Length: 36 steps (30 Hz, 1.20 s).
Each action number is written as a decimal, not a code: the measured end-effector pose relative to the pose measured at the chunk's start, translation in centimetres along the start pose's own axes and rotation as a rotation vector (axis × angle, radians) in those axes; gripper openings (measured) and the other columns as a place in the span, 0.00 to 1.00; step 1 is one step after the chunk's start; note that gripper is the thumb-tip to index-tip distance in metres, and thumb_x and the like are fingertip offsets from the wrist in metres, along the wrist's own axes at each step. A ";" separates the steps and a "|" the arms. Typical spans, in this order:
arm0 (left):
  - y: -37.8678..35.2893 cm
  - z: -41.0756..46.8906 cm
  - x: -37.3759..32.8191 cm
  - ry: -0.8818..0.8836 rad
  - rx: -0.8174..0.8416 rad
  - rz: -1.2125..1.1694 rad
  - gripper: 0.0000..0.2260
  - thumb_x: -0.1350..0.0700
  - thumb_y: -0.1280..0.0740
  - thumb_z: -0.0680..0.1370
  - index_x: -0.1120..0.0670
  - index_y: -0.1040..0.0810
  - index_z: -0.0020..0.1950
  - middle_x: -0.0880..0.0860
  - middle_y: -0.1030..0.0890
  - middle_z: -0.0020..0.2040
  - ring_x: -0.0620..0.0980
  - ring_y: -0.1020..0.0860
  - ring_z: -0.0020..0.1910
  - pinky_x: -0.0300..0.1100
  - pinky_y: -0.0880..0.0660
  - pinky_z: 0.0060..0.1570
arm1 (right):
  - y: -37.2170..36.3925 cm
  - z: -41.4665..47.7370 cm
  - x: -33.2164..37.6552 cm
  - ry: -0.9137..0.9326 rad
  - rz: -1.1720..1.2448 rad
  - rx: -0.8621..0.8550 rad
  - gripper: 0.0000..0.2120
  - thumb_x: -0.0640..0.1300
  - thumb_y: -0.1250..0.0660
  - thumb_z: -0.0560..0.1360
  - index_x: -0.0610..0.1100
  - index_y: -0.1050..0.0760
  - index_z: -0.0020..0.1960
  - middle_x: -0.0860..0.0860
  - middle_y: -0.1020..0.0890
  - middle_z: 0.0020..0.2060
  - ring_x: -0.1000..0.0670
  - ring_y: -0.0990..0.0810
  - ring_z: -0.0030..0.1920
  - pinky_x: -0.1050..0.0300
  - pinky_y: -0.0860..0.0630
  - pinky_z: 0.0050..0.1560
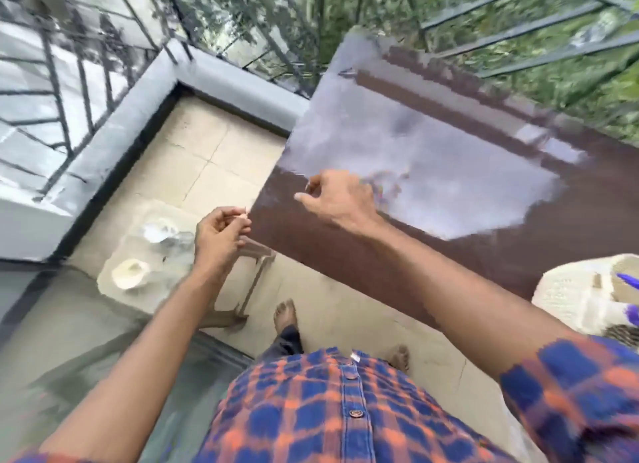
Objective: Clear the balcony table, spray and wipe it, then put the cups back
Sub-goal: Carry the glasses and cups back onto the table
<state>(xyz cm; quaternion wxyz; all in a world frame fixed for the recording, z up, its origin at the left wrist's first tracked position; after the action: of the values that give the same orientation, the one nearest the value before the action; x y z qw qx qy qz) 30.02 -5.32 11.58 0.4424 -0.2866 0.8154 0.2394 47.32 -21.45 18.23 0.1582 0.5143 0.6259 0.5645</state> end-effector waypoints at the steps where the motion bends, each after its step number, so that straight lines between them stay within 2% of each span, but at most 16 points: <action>1: 1.3 0.1 0.6 0.014 -0.028 -0.004 0.07 0.66 0.33 0.80 0.54 0.22 0.47 0.54 0.20 0.39 0.40 0.21 0.31 0.31 0.29 0.28 | -1.8 0.6 2.2 0.027 0.011 0.045 0.16 0.64 0.33 0.72 0.54 0.17 0.51 0.50 0.14 0.49 0.45 0.18 0.54 0.54 0.28 0.47; 3: 5.3 0.6 2.7 0.056 -0.104 0.003 0.08 0.65 0.32 0.79 0.52 0.21 0.47 0.54 0.19 0.41 0.45 0.19 0.36 0.33 0.26 0.30 | -5.6 1.5 7.5 0.091 -0.013 0.113 0.14 0.60 0.33 0.71 0.54 0.17 0.50 0.50 0.14 0.48 0.44 0.17 0.52 0.55 0.29 0.45; 5: 9.3 1.0 6.2 0.118 -0.188 0.021 0.08 0.61 0.30 0.77 0.48 0.19 0.45 0.53 0.17 0.44 0.51 0.18 0.43 0.41 0.22 0.38 | -9.6 1.9 11.8 0.157 -0.042 0.209 0.12 0.57 0.33 0.72 0.53 0.17 0.50 0.49 0.14 0.48 0.44 0.17 0.51 0.55 0.30 0.44; 7: 12.9 1.2 10.4 0.193 -0.260 0.052 0.04 0.52 0.29 0.71 0.42 0.18 0.43 0.49 0.17 0.42 0.53 0.18 0.45 0.50 0.20 0.48 | -13.3 2.3 14.9 0.226 -0.060 0.305 0.12 0.55 0.33 0.73 0.53 0.17 0.52 0.48 0.15 0.50 0.43 0.18 0.53 0.54 0.28 0.46; 9: 16.3 2.1 15.8 0.227 -0.338 0.075 0.09 0.44 0.30 0.63 0.42 0.20 0.43 0.47 0.18 0.41 0.56 0.18 0.46 0.57 0.20 0.54 | -16.9 2.9 17.6 0.310 -0.059 0.406 0.14 0.54 0.33 0.73 0.54 0.19 0.58 0.49 0.15 0.53 0.44 0.19 0.56 0.52 0.23 0.52; 12: 19.4 0.9 17.7 0.284 -0.429 0.249 0.19 0.44 0.28 0.63 0.45 0.22 0.52 0.54 0.20 0.53 0.60 0.22 0.57 0.54 0.25 0.62 | -22.9 3.5 20.6 0.424 -0.080 0.575 0.24 0.53 0.31 0.72 0.54 0.25 0.67 0.49 0.18 0.60 0.45 0.21 0.61 0.49 0.24 0.60; 15: 21.0 0.9 18.2 0.306 -0.436 0.475 0.28 0.53 0.24 0.68 0.50 0.25 0.68 0.57 0.27 0.66 0.60 0.30 0.66 0.49 0.33 0.67 | -28.3 5.0 21.5 0.407 -0.119 0.637 0.37 0.58 0.27 0.65 0.58 0.34 0.73 0.47 0.24 0.65 0.42 0.25 0.65 0.43 0.25 0.63; 19: 21.5 3.2 20.8 0.287 -0.383 0.578 0.39 0.53 0.24 0.68 0.47 0.35 0.77 0.54 0.36 0.75 0.58 0.39 0.75 0.56 0.38 0.73 | -34.1 7.3 21.0 0.341 -0.128 0.612 0.53 0.59 0.19 0.61 0.58 0.45 0.78 0.46 0.32 0.73 0.38 0.29 0.69 0.37 0.29 0.66; 21: 21.6 4.3 22.5 0.302 -0.358 0.590 0.44 0.53 0.23 0.68 0.45 0.40 0.79 0.54 0.41 0.79 0.57 0.43 0.78 0.59 0.40 0.74 | -36.3 8.0 20.8 0.322 -0.131 0.566 0.57 0.59 0.17 0.59 0.59 0.48 0.79 0.47 0.36 0.75 0.39 0.30 0.70 0.38 0.28 0.67; 25: 22.2 6.2 24.8 0.267 -0.379 0.624 0.48 0.51 0.21 0.67 0.45 0.45 0.81 0.55 0.38 0.76 0.58 0.39 0.75 0.59 0.36 0.72 | -38.3 8.6 20.7 0.366 -0.157 0.451 0.51 0.54 0.18 0.64 0.57 0.44 0.78 0.47 0.31 0.70 0.40 0.28 0.66 0.42 0.24 0.60; 28: 22.6 6.8 24.8 0.233 -0.435 0.596 0.46 0.51 0.20 0.66 0.46 0.40 0.79 0.54 0.33 0.71 0.58 0.32 0.71 0.54 0.32 0.69 | -38.1 8.8 20.7 0.404 -0.164 0.406 0.46 0.52 0.19 0.64 0.56 0.40 0.75 0.48 0.28 0.66 0.40 0.26 0.62 0.41 0.23 0.56; 31: 23.2 6.5 23.8 0.222 -0.475 0.593 0.42 0.48 0.20 0.64 0.46 0.34 0.75 0.52 0.29 0.66 0.57 0.28 0.66 0.52 0.29 0.66 | -36.8 8.8 20.4 0.348 -0.112 0.397 0.45 0.53 0.19 0.62 0.57 0.39 0.73 0.49 0.26 0.64 0.41 0.23 0.60 0.40 0.22 0.56; 36: 23.9 3.9 19.2 0.138 -0.487 0.521 0.40 0.46 0.21 0.61 0.44 0.30 0.72 0.47 0.30 0.60 0.53 0.28 0.64 0.44 0.33 0.63 | -30.6 7.8 20.5 0.327 0.045 0.352 0.43 0.55 0.23 0.61 0.56 0.38 0.73 0.49 0.26 0.62 0.41 0.22 0.58 0.49 0.24 0.53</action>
<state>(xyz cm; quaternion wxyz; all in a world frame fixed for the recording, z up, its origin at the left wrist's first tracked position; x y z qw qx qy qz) 7.59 9.55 -3.55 0.2293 -0.1818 0.8079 0.5116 30.57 4.73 -2.94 -0.0502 0.4494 0.7204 0.5259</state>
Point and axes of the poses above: each hand's wrist, its own z-axis towards the middle knuckle, its own y-axis out of the back of the hand, x = y × z, the point moved 9 cm from there along z, towards the middle knuckle
